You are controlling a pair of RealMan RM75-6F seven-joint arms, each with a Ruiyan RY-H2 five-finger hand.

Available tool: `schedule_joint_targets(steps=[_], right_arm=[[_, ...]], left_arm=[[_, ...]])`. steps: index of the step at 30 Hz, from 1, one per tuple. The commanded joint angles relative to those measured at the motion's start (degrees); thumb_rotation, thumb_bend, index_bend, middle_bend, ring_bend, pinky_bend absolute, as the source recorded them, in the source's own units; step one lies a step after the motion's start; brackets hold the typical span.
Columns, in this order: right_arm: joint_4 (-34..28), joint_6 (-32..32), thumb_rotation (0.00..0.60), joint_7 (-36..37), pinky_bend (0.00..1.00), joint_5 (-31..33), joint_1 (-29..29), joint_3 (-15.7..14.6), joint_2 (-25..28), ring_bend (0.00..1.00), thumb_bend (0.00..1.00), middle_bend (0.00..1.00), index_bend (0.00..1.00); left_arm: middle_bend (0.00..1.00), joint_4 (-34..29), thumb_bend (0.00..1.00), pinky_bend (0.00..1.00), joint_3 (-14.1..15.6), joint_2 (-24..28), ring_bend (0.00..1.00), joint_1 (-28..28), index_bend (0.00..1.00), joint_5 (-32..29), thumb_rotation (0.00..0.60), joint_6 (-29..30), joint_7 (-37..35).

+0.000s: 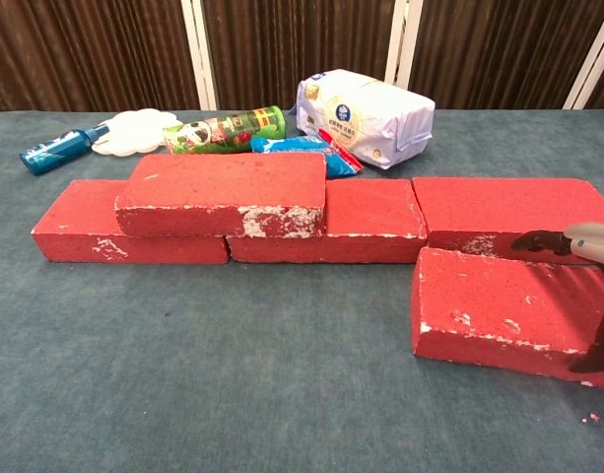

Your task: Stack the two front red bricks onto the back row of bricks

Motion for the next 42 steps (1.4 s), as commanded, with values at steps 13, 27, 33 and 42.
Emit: schedule_joint_targets(steps=[13, 27, 33, 42], right_arm=[[2.73, 0.96, 0.600, 0.98, 0.00, -0.14, 1.92, -1.64, -2.12, 0.22, 0.00, 0.26, 0.22], [2.99, 3.44, 0.600, 2.94, 0.00, -5.84, 1.49, -3.20, -3.46, 0.32, 0.05, 0.34, 0.29], [-5.64, 3.81, 0.600, 3.08, 0.00, -11.42, 1.77, -3.13, 3.12, 0.32, 0.06, 0.34, 0.30], [-10.27, 3.39, 0.600, -3.51, 0.00, -3.32, 9.33, 6.26, 12.99, 0.31, 0.06, 0.34, 0.30]], left_arm=[[0.00, -0.25, 0.20, 0.04, -0.15, -0.43, 0.00, 0.09, 0.00, 0.08, 0.600, 0.18, 0.41], [0.00, -0.37, 0.20, 0.04, -0.38, -0.36, 0.00, 0.24, 0.00, -0.42, 0.600, 0.16, 0.29], [0.00, -0.53, 0.20, 0.04, -0.42, -0.06, 0.00, 0.26, 0.00, -0.72, 0.600, -0.13, -0.03], [0.00, -0.54, 0.20, 0.04, -0.66, 0.29, 0.00, 0.09, 0.00, -1.59, 0.600, -0.98, -0.89]])
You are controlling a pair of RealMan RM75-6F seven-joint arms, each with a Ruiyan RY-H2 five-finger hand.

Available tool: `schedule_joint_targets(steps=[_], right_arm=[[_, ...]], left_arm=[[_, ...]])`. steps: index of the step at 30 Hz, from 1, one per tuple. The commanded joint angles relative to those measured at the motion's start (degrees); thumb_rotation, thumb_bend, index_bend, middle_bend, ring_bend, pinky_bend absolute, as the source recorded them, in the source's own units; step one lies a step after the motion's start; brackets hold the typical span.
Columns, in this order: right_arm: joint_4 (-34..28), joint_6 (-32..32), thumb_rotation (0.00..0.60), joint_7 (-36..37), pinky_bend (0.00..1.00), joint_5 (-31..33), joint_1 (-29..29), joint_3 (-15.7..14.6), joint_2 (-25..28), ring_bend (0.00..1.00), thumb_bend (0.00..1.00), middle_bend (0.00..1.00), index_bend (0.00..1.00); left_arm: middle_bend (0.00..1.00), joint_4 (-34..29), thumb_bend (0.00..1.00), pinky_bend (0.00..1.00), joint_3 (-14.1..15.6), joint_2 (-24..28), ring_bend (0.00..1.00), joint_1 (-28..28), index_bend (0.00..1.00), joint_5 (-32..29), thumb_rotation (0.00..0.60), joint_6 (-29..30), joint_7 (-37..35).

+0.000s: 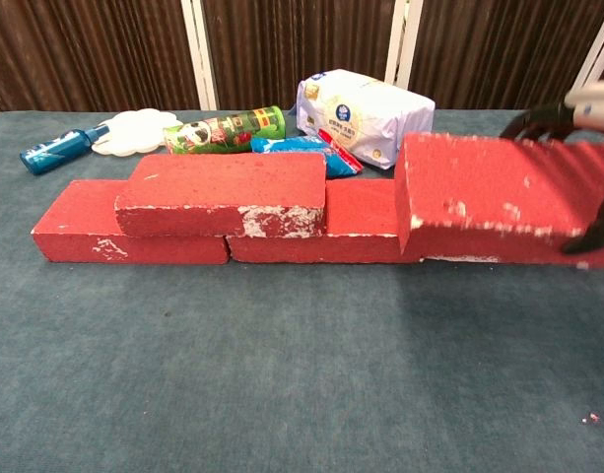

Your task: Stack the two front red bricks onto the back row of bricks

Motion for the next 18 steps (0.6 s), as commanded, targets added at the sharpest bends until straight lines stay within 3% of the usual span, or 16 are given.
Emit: schedule_joint_targets(steps=[1, 5, 7, 10, 18], right_arm=[[-1.22, -0.26, 0.600, -1.98, 0.00, 7.38, 4.69, 6.68, 3.71, 0.31, 0.06, 0.34, 0.30], [2.72, -3.57, 0.600, -3.72, 0.00, 17.20, 9.95, 11.33, 5.37, 0.31, 0.06, 0.34, 0.30], [4.93, -5.58, 0.600, -3.99, 0.00, 20.30, 11.74, 12.09, 5.57, 0.31, 0.06, 0.34, 0.30], [8.47, -8.28, 0.600, -3.41, 0.00, 22.07, 13.53, 11.96, 5.12, 0.31, 0.06, 0.34, 0.30], [16.57, -17.41, 0.600, 1.73, 0.00, 19.73, 14.51, 8.44, 4.16, 0.31, 0.06, 0.34, 0.30]], left_arm=[[0.00, 0.09, 0.20, 0.04, -0.08, -0.02, 0.00, -0.12, 0.00, -0.17, 0.600, -0.27, -0.19], [0.00, 0.28, 0.20, 0.04, -0.03, -0.14, 0.00, -0.24, 0.00, 0.17, 0.600, -0.35, -0.41], [0.00, 0.19, 0.20, 0.04, -0.04, -0.12, 0.00, -0.25, 0.00, 0.14, 0.600, -0.38, -0.40], [0.00, 0.27, 0.20, 0.04, -0.15, -0.01, 0.00, -0.18, 0.00, -0.15, 0.600, -0.34, -0.53], [0.00, 0.13, 0.21, 0.04, -0.15, 0.02, 0.00, -0.19, 0.00, -0.38, 0.600, -0.55, -0.54]])
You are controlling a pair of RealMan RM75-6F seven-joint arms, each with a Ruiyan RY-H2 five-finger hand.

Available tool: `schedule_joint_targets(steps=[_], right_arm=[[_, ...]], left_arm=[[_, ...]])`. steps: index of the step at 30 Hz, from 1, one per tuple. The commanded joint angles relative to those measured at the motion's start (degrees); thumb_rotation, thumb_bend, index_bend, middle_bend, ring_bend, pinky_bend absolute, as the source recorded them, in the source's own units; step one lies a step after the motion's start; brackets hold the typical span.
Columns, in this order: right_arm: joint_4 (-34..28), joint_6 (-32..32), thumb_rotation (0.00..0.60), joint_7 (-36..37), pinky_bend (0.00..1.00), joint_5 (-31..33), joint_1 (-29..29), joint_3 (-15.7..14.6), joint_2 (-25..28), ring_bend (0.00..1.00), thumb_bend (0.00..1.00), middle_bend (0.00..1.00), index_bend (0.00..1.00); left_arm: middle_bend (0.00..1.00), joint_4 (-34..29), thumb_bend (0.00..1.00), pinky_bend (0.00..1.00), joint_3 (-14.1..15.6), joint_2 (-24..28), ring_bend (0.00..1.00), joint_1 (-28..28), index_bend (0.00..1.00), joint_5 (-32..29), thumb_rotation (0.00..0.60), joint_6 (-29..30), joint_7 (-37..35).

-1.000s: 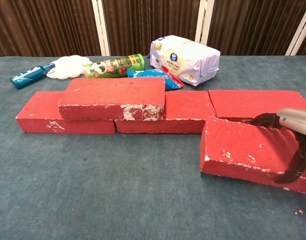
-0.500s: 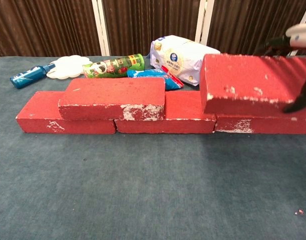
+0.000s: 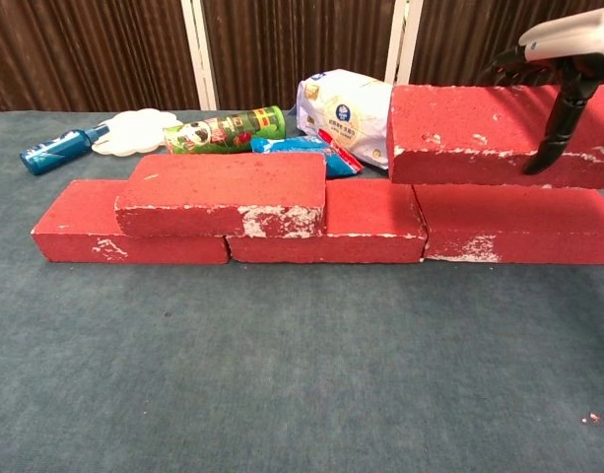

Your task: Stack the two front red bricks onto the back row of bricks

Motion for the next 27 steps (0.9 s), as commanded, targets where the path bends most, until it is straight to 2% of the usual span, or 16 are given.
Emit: schedule_joint_targets(steps=[1, 7, 18, 27], right_arm=[[3.76, -4.47, 0.600, 1.87, 0.00, -1.59, 1.19, -2.17, -0.41, 0.30, 0.06, 0.34, 0.30], [6.61, -6.95, 0.600, 4.17, 0.00, -4.19, 2.68, -3.81, -2.05, 0.30, 0.06, 0.34, 0.30], [8.17, -8.87, 0.600, 5.87, 0.00, 1.63, 6.38, -5.56, -3.54, 0.29, 0.06, 0.34, 0.30], [10.01, -9.40, 0.600, 7.13, 0.00, 3.16, 8.55, -6.76, -4.83, 0.30, 0.06, 0.34, 0.30]], left_arm=[[0.00, -0.15, 0.22, 0.04, 0.05, -0.09, 0.00, -0.12, 0.00, 0.02, 0.600, -0.16, 0.43], [0.00, -0.14, 0.22, 0.04, -0.05, -0.40, 0.00, -0.06, 0.00, -0.31, 0.600, 0.09, 1.30], [0.00, -0.50, 0.22, 0.04, -0.20, -0.18, 0.00, 0.03, 0.00, -0.91, 0.600, 0.01, 1.26], [0.00, -0.55, 0.22, 0.04, -0.31, -0.14, 0.00, -0.04, 0.00, -1.38, 0.600, -0.27, 1.34]])
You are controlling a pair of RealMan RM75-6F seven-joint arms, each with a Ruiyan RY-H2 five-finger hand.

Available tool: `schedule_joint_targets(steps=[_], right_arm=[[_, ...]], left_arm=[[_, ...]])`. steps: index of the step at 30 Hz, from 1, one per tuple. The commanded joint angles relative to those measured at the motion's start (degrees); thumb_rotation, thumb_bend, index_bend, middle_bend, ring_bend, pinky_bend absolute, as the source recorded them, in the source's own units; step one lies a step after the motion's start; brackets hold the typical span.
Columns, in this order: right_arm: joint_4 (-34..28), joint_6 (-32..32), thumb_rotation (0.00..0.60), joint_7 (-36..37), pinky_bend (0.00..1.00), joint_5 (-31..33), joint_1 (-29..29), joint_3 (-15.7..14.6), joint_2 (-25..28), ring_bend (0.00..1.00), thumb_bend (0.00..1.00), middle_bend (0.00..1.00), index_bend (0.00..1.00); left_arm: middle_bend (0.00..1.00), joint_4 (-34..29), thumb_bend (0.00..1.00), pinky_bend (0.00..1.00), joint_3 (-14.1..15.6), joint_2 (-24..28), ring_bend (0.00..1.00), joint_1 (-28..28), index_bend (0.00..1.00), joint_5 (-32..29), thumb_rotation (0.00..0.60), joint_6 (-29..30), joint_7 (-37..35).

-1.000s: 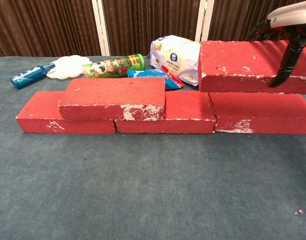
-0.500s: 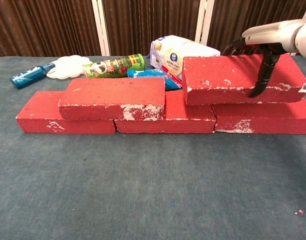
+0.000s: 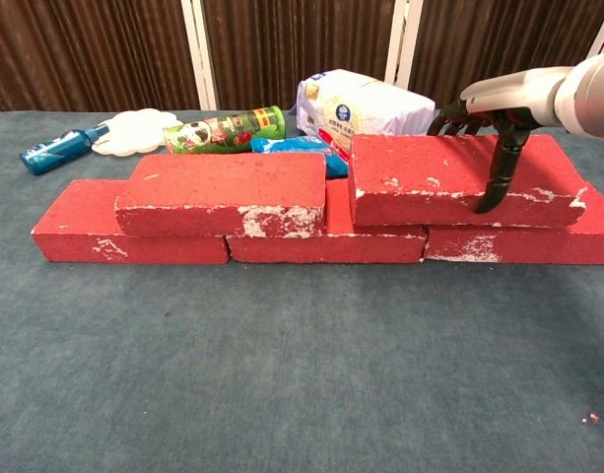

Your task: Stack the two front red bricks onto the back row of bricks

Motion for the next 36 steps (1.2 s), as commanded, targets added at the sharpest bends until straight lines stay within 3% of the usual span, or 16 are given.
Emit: schedule_joint_targets(steps=[1, 36], right_arm=[[0.56, -0.13, 0.600, 0.16, 0.00, 0.43, 0.68, -0.34, -0.43, 0.29, 0.06, 0.34, 0.30], [3.15, 0.22, 0.600, 0.58, 0.00, 4.65, 6.77, -2.36, -2.63, 0.29, 0.06, 0.34, 0.30]], left_arm=[[0.00, 0.06, 0.22, 0.04, -0.04, -0.02, 0.00, 0.00, 0.00, -0.09, 0.600, 0.03, 0.09], [0.00, 0.11, 0.22, 0.04, -0.33, 0.04, 0.00, 0.23, 0.00, -0.65, 0.600, 0.42, 0.17]])
